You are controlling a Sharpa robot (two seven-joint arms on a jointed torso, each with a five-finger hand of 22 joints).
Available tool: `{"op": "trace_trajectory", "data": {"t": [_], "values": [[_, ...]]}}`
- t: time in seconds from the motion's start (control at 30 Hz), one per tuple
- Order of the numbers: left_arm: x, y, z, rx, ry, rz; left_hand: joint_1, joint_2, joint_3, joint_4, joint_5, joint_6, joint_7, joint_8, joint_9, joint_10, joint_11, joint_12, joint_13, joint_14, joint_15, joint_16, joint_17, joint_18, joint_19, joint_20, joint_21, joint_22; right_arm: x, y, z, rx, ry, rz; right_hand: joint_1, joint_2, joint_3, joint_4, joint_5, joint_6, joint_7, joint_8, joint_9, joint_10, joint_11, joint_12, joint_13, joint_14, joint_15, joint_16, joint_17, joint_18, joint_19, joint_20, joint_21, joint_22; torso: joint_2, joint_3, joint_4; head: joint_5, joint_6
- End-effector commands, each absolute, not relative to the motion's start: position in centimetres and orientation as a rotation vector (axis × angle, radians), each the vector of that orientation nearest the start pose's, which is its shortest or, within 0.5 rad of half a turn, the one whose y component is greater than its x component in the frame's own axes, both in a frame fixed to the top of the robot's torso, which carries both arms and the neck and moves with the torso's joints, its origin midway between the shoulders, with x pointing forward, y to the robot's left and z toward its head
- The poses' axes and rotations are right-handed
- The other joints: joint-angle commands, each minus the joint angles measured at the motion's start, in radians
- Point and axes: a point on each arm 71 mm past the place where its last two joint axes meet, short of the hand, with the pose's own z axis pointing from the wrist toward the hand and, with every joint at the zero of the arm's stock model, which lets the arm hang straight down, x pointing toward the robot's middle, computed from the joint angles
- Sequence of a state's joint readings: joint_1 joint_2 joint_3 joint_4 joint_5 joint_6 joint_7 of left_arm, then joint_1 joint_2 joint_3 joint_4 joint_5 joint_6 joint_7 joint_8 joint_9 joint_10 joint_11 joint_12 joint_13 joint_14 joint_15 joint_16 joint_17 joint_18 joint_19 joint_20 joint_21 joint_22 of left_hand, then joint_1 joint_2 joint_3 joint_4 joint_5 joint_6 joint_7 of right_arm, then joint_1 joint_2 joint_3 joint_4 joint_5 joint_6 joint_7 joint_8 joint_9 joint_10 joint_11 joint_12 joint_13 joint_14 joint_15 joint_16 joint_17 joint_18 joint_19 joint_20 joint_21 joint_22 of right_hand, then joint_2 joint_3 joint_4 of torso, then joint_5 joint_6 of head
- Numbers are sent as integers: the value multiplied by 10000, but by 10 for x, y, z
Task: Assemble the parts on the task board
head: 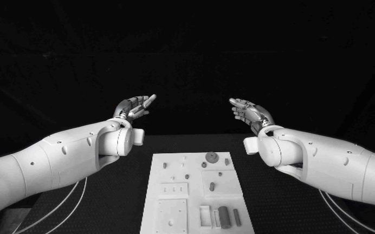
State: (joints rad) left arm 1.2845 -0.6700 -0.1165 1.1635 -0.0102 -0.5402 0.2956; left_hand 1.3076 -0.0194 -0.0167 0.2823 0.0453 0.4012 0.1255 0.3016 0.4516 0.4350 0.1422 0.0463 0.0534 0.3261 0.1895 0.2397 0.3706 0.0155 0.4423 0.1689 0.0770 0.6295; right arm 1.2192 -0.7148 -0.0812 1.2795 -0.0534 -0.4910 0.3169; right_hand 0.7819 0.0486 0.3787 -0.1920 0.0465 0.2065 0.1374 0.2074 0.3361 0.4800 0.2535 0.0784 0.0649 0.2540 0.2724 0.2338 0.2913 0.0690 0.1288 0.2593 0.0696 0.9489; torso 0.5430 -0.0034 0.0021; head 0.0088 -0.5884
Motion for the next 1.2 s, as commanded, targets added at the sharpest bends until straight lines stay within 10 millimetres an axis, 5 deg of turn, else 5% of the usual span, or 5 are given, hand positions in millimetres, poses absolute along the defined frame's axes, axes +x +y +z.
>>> {"op": "trace_trajectory", "data": {"t": [0.03,0.4,0.47,0.93,1.2], "values": [[569,247,-182,-11834,14502,-11294,282,8,5,102,47,116,-1,92,91,122,29,69,19,121,25,85,88,-155,120,11,54,131,541,-224,-202,10831,16056,12698,169,1,54,-129,34,117,1339,114,108,276,45,86,36,305,45,242,233,225,131,17,97,512,0,-1,1,0,-2],[577,253,-175,-11779,14701,-11147,681,0,80,83,57,654,476,370,204,2118,320,582,320,1650,268,1011,821,4,966,-303,447,307,556,-235,-193,10390,17085,12447,1616,-376,525,-960,57,2251,1470,1545,1441,2268,142,908,317,2557,56,1568,1139,759,1955,-93,889,3765,0,-1,1,0,-2],[571,252,-189,-11423,15461,-11471,1006,-42,159,63,81,971,619,503,242,2755,375,908,446,2366,250,1362,956,143,1508,-465,682,376,564,-242,-198,6402,17163,9872,1932,-444,590,-1005,41,2520,1428,1631,1435,2550,68,1007,337,2816,-20,1647,1149,852,2162,-111,916,3732,-12,-40,8,-8,-294],[549,260,-185,-10615,16061,-12131,2506,-64,506,62,94,2982,772,791,-9,5249,309,1768,772,5959,-771,2522,1815,744,4723,-1302,1679,472,561,-226,-199,970,17599,7336,3243,-713,1328,-999,-7,4764,853,2161,1427,4895,-743,1597,427,6377,-1423,2962,1797,1923,5547,-202,1782,3502,297,39,100,-14,-278],[530,253,-181,-9884,16533,-12752,2897,-256,439,72,85,3064,639,599,-193,5168,267,1487,689,6204,-865,2443,2113,631,5010,-1466,1639,418,558,-211,-199,-1967,17227,5730,3679,-873,1189,-1015,30,5720,488,2259,1502,6278,-1405,1844,587,9397,-2711,4805,2991,1928,8925,-1433,3236,3713,602,74,264,-91,-261]]}}
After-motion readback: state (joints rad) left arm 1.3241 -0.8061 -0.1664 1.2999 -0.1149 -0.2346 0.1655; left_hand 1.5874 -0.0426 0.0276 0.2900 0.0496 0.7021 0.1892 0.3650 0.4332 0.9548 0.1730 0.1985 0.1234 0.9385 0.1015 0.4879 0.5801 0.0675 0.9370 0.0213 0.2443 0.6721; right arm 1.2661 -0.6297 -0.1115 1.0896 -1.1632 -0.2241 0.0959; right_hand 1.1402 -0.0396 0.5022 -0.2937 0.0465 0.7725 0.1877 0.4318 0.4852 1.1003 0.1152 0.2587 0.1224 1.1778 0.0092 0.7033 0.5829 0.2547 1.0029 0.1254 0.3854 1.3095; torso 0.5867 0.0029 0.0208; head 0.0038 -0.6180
